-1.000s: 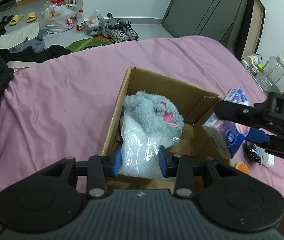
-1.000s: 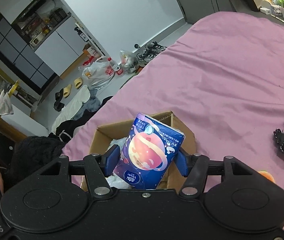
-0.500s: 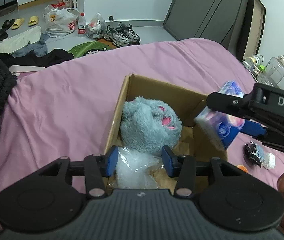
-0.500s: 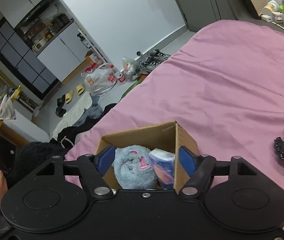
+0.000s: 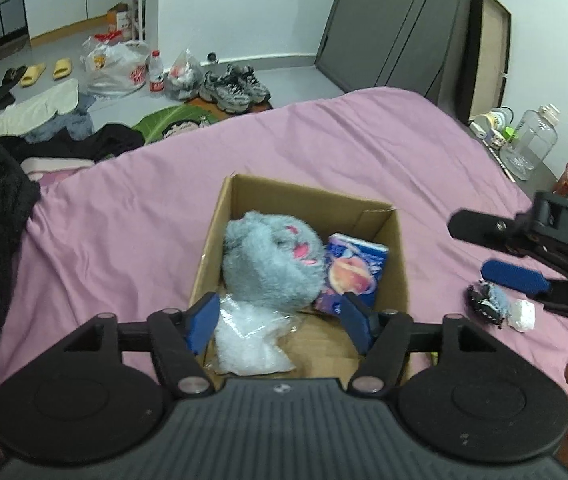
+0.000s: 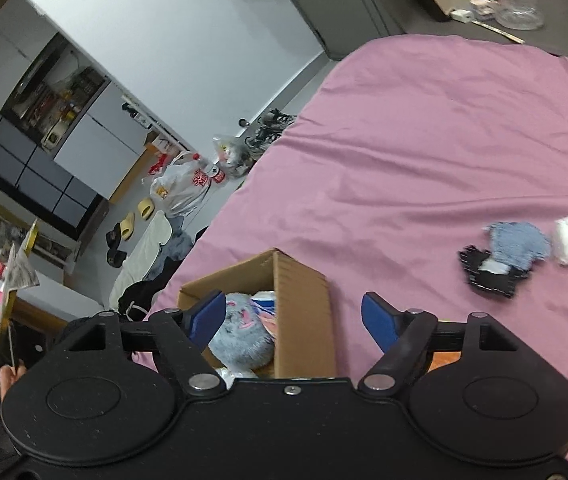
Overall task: Organize soft objects
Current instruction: 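Move both open grippers back toward the hamburger plush and white bundle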
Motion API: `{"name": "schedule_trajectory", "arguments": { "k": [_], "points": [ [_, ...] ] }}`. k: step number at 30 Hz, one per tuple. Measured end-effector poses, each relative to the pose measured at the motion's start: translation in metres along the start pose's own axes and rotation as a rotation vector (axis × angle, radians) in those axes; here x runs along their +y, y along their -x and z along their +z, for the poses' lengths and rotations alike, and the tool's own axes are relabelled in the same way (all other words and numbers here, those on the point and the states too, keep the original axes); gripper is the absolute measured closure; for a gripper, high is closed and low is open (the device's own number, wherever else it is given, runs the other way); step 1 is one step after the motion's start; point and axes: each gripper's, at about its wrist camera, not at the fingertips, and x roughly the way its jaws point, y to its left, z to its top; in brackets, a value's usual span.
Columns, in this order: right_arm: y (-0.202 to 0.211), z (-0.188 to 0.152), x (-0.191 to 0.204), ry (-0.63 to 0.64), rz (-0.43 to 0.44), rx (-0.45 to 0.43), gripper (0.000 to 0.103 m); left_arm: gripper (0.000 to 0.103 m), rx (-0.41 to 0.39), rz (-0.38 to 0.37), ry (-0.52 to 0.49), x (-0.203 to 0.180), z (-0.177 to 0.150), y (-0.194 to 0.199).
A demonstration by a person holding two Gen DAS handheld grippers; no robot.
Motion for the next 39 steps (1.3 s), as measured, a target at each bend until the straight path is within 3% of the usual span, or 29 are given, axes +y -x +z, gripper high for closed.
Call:
{"name": "schedule_trajectory", "arguments": {
  "k": [7,15,39],
  "points": [
    [0.029,0.009,-0.026,-0.004,-0.022,-0.044,0.021,0.029,-0.027,-0.015,-0.027,-0.028,0.004,0.012],
    [0.050,0.018,-0.064,-0.006,-0.058,-0.063,0.016,0.028,-0.046,-0.037,-0.064,-0.070,0.003,0.018],
    [0.055,0.028,-0.150,-0.127,-0.080,-0.076,0.012,0.028,0.037,-0.047,-0.115,-0.164,-0.035,-0.027]
  ]
}}
